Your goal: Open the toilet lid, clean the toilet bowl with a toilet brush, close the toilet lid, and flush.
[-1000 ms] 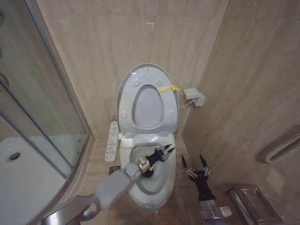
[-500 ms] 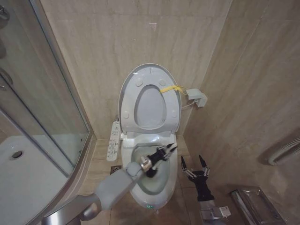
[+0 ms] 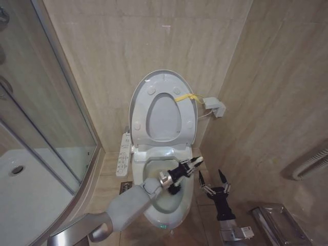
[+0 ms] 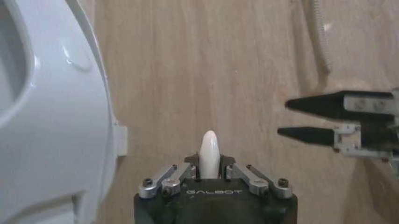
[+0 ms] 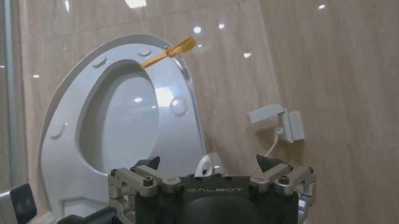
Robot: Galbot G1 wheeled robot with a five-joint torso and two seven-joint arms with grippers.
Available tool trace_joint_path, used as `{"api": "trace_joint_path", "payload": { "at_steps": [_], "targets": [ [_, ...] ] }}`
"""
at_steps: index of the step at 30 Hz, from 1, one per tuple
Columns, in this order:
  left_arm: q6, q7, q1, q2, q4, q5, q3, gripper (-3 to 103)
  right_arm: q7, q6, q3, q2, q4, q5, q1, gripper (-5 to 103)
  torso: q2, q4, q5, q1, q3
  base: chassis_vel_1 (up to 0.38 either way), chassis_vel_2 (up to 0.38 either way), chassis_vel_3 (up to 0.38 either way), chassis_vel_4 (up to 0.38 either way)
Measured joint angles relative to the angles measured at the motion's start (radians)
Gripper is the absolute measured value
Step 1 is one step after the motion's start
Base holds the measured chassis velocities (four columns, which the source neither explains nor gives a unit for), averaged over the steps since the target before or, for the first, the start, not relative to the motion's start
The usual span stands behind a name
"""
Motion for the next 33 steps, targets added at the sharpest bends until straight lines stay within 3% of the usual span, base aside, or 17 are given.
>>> {"api": "trace_joint_path", "payload": {
  "at_steps": [3, 5, 7, 9, 14, 16, 18, 20, 22, 25, 27, 31, 32, 33],
  "targets": [
    [-0.030, 0.023, 0.001, -0.006, 0.161, 0.037, -0.034, 22, 0.000, -0.001, -0.001, 0.000, 0.007, 0.000, 0.000, 100, 0.000, 0.0021, 0.0003, 0.000, 0.000, 0.000, 0.000, 0.000, 0.000],
    [-0.034, 0.024, 0.002, -0.001, 0.159, 0.034, -0.037, 22, 0.000, -0.001, -0.001, -0.002, 0.007, 0.000, 0.000, 100, 0.000, 0.0020, 0.0001, 0.000, 0.000, 0.000, 0.000, 0.000, 0.000],
    [-0.021, 0.016, 0.004, 0.008, 0.066, 0.016, -0.032, 22, 0.000, -0.001, 0.000, -0.002, 0.000, 0.000, 0.001, 100, 0.000, 0.0024, 0.0004, 0.000, 0.000, 0.000, 0.000, 0.000, 0.000],
    [-0.012, 0.007, 0.003, 0.006, 0.001, 0.004, -0.023, 22, 0.000, -0.001, 0.000, 0.004, -0.002, 0.000, 0.004, 100, 0.000, 0.0005, -0.0004, 0.000, 0.000, 0.000, 0.000, 0.000, 0.000],
    [-0.021, 0.016, 0.011, -0.002, 0.080, 0.030, -0.028, 22, 0.000, 0.000, -0.004, 0.011, -0.001, -0.004, 0.002, 100, 0.000, 0.0006, 0.0002, 0.000, 0.000, 0.000, 0.000, 0.000, 0.000],
    [-0.033, 0.025, 0.013, -0.014, 0.154, 0.043, -0.056, 22, 0.000, 0.000, -0.006, 0.011, 0.001, -0.006, -0.001, 100, 0.000, 0.0023, 0.0004, 0.000, 0.000, 0.000, 0.000, 0.000, 0.000],
    [-0.032, 0.023, 0.013, -0.017, 0.143, 0.040, -0.057, 22, -0.001, 0.000, -0.006, 0.011, 0.001, -0.007, -0.001, 100, 0.000, 0.0022, 0.0003, 0.000, 0.000, 0.000, 0.000, 0.000, 0.000],
    [-0.018, 0.013, 0.013, -0.020, 0.051, 0.019, -0.045, 22, -0.001, 0.000, -0.006, 0.014, -0.003, -0.009, 0.000, 100, 0.000, 0.0015, 0.0003, 0.000, 0.000, 0.000, 0.000, 0.000, 0.000],
    [-0.012, 0.009, 0.010, -0.025, 0.020, 0.012, -0.037, 22, -0.001, 0.000, -0.006, 0.016, -0.003, -0.011, 0.001, 100, 0.000, -0.0001, -0.0004, 0.000, 0.000, 0.000, 0.000, 0.000, 0.000],
    [-0.021, 0.019, 0.007, -0.027, 0.087, 0.029, -0.043, 22, -0.001, 0.001, -0.005, 0.014, -0.002, -0.011, 0.000, 100, 0.000, 0.0004, 0.0002, 0.000, 0.000, 0.000, 0.000, 0.000, 0.000],
    [-0.035, 0.030, 0.008, -0.022, 0.156, 0.048, -0.053, 22, -0.001, 0.001, -0.001, 0.009, 0.001, -0.009, -0.003, 100, 0.000, 0.0020, 0.0003, 0.000, 0.000, 0.000, 0.000, 0.000, 0.000],
    [-0.031, 0.023, 0.017, -0.017, 0.085, 0.033, -0.057, 22, -0.001, 0.001, 0.001, 0.007, 0.000, -0.007, -0.002, 100, 0.000, 0.0025, 0.0003, 0.000, 0.000, 0.000, 0.000, 0.000, 0.000],
    [-0.025, 0.018, 0.017, -0.023, 0.043, 0.028, -0.058, 22, -0.001, 0.001, 0.001, 0.010, -0.001, -0.007, -0.001, 100, 0.000, 0.0009, 0.0001, 0.000, 0.000, 0.000, 0.000, 0.000, 0.000],
    [-0.025, 0.018, 0.017, -0.023, 0.043, 0.028, -0.058, 22, -0.001, 0.001, 0.001, 0.010, -0.001, -0.007, -0.001, 100, 0.000, 0.0009, 0.0001, 0.000, 0.000, 0.000, 0.000, 0.000, 0.000]
  ]
}}
